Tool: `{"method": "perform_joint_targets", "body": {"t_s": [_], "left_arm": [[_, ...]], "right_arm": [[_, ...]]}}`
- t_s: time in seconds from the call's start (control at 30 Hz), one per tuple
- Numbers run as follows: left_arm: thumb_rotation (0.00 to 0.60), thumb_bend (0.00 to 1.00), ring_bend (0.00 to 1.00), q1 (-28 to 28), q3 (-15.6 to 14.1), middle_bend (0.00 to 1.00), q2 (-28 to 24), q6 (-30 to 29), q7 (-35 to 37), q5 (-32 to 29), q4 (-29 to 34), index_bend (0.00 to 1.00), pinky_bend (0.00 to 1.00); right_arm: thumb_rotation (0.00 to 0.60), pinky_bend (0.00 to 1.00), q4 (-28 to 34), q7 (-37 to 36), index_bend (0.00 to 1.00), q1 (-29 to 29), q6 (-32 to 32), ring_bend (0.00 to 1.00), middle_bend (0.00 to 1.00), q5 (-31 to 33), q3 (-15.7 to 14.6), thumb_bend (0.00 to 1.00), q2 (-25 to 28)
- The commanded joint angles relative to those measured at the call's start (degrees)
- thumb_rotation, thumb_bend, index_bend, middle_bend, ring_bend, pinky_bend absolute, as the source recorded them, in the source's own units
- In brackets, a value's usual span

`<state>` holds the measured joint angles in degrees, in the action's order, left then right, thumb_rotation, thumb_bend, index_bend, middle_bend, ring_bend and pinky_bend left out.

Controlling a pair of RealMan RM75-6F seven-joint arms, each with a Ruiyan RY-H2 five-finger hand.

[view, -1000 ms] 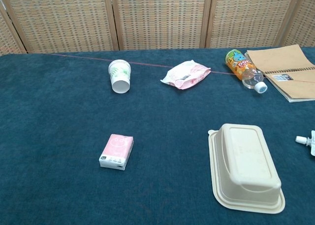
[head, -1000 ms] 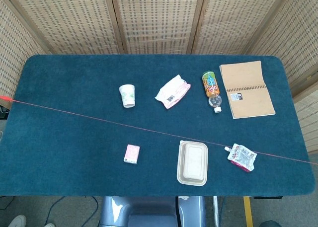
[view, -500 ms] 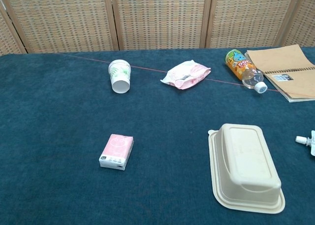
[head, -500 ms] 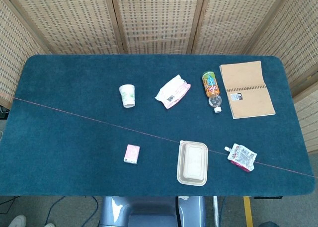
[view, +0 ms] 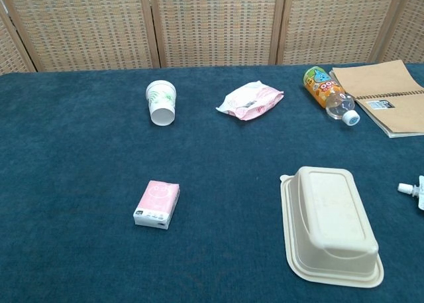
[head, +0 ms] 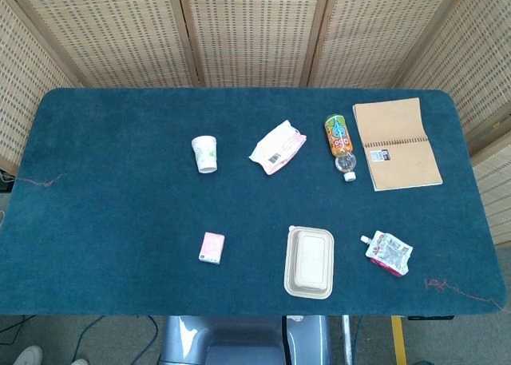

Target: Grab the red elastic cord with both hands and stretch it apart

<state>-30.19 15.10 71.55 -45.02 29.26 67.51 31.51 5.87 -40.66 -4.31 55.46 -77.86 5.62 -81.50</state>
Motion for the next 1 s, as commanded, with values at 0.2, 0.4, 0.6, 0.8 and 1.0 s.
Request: {"method": "perform_joint_targets", "body": {"t_s": [0.2,0.4,0.6,0.8,1.0], "left_arm": [[0.6,0.5,0.0,-0.3,-0.3,0.0,0.8,-1.4,1.6,1.5,1.0,0.82,0.0],[0.6,0.5,0.0,0.1,-0.4,0.0,-2.4,-8.1,5.2,5.2,11.5,0.82,0.0],[0.6,0.5,0.0,1.6,-1.1,0.0,-10.1,-11.7,-1.9,6.7,33.0,0.81,0.0],[0.6,0.5,0.0,2.7,-1.3,0.0,-13.3,-15.2,-16.5,4.0,49.8,0.81,0.0],[0.6,0.5,0.0,3.4,-1.7,0.0,-12.4,-18.3,-23.8,2.9,56.9,0.81,0.0]], "right_arm": [[0.6,0.0,0.5,-1.0,0.83,0.0,1.4,0.0,0.09,-0.4,0.5,0.67,0.2],[0.6,0.0,2.7,-3.5,0.83,1.6,13.0,0.0,0.09,-2.2,0.2,0.67,1.1],[0.6,0.0,11.0,-6.7,0.83,6.6,28.0,0.0,0.09,-5.4,0.0,0.67,4.5],[0.6,0.0,30.5,1.5,0.83,14.7,33.0,0.0,0.1,-11.1,-0.9,0.67,11.0],[0.6,0.0,49.6,12.8,0.82,22.8,26.7,0.0,0.12,-15.1,-1.3,0.67,15.7]]}}
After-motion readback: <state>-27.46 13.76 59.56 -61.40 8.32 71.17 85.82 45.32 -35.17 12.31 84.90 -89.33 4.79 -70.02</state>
